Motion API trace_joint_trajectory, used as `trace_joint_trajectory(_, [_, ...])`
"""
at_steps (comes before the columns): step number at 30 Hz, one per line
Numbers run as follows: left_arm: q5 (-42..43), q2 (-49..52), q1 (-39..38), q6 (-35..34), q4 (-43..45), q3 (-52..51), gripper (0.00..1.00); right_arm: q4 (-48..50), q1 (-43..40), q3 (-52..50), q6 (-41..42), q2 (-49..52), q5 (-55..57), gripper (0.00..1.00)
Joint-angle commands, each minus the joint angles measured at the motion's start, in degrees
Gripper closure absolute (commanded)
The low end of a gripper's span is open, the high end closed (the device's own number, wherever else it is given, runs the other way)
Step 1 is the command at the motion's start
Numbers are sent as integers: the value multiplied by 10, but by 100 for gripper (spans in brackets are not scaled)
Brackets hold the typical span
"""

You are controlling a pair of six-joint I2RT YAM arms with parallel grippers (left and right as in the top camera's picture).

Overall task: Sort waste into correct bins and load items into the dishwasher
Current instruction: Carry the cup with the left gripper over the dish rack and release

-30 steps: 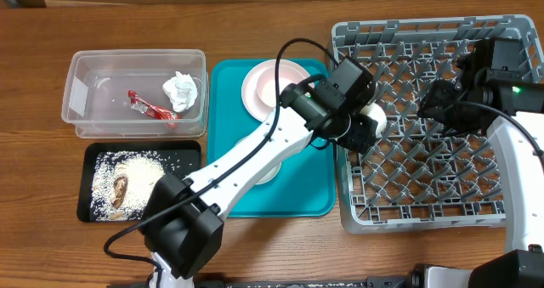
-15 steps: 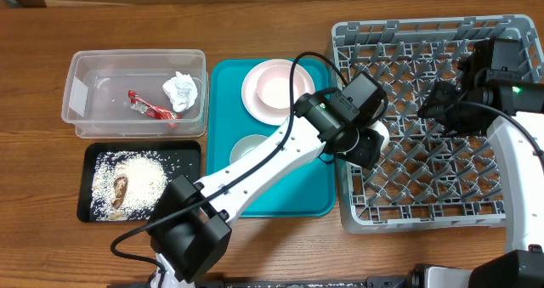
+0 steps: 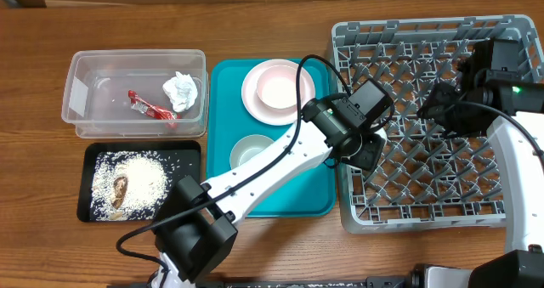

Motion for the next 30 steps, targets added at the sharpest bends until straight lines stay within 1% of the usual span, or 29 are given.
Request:
trace_joint_trajectory(1, [8,7,-9,-14,-2,2,65,2,-3,10,3,-5,6,46])
trace_joint_trajectory(5, [7,7,-11,-14,-2,2,60,1,-3,10,3,-5,6,46])
trace_joint_trajectory(6, [7,7,-11,-14,-2,2,58,1,-3,10,3,-5,6,46])
trace_joint_trajectory(8, [7,7,-11,-14,-1,2,53,1,-3,10,3,-5,6,46])
trace_joint_trajectory(9, [7,7,-12,-14,-1,2,48,0,-3,10,3,-5,6,46])
trace_joint_trajectory(10, [7,7,-13,-14,-1,2,46,-1,-3,10,3,-5,6,46])
trace_joint_trajectory(13, [7,7,-13,-14,-1,2,36,-2,-3,10,3,-5,6,46])
trace_joint_trajectory(21, [7,7,-13,-14,-1,2,23,-10,-3,10,3,-5,6,46])
trace_joint_trajectory(23, [7,7,-13,-14,-1,2,22,-10,-3,10,3,-5,6,46])
trace_joint_trajectory(24, [7,7,-13,-14,-1,2,25,-10,-3,10,3,-5,6,46])
trace_joint_trajectory(26, [7,7,-13,-14,0,3,26,-10,-3,10,3,-5,6,46])
trace_joint_trajectory(30, [2,6,-11,-11,-2,11,25,-9,-3,10,3,-5,6,46])
